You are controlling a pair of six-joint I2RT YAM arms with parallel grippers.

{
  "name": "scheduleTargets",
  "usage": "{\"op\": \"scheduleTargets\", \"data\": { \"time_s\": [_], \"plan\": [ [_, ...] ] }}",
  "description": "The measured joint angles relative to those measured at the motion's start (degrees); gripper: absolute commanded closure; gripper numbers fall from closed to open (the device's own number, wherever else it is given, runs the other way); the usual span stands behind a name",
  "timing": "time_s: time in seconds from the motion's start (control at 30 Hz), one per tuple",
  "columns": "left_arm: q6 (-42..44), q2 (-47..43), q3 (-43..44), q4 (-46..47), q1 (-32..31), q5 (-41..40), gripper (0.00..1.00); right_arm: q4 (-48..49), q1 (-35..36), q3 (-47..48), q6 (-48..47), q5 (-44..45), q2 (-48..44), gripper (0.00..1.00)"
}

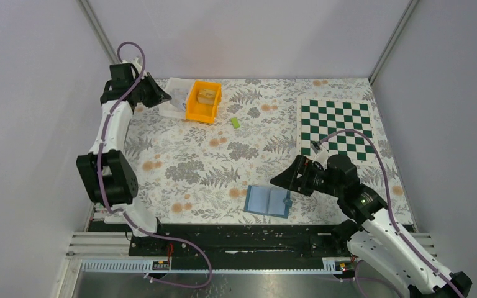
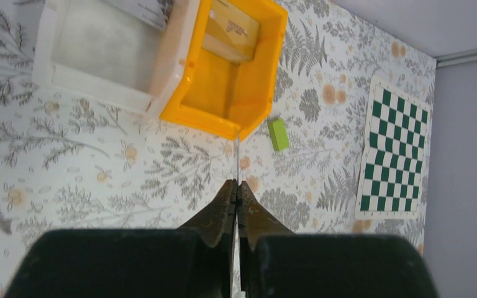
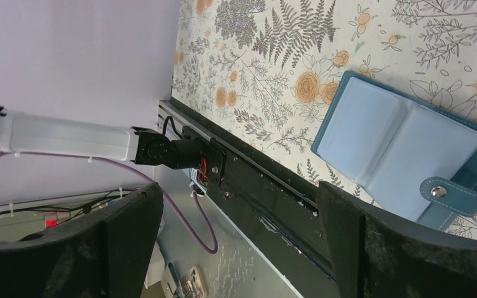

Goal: Take the credit cards out of the card holder
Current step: Place the credit card in the storage box.

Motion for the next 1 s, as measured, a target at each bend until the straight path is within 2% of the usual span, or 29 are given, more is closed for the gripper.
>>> {"op": "scheduleTargets", "data": {
  "time_s": [0.2,0.37,0.67,1.0],
  "plan": [
    [0.2,12.3,12.0,-1.7,1.7,1.2,1.0,-1.4,0.0,5.6,-2.9,-0.9,6.0,0.01],
    [2.5,19.8,23.2,-3.7,3.3,0.8,1.0,-1.8,0.0,6.4,-4.3,-2.6,9.0,0.0],
    [3.1,25.5,24.9,0.8,4.0,1.7,1.0,-4.8,0.0,11.3,-7.4,-3.8,14.1,0.01],
    [2.4,36.9,29.7,6.7,4.5,3.2,1.0,-5.2,0.0,14.8,-9.7,-4.8,20.3,0.01]
  ]
}}
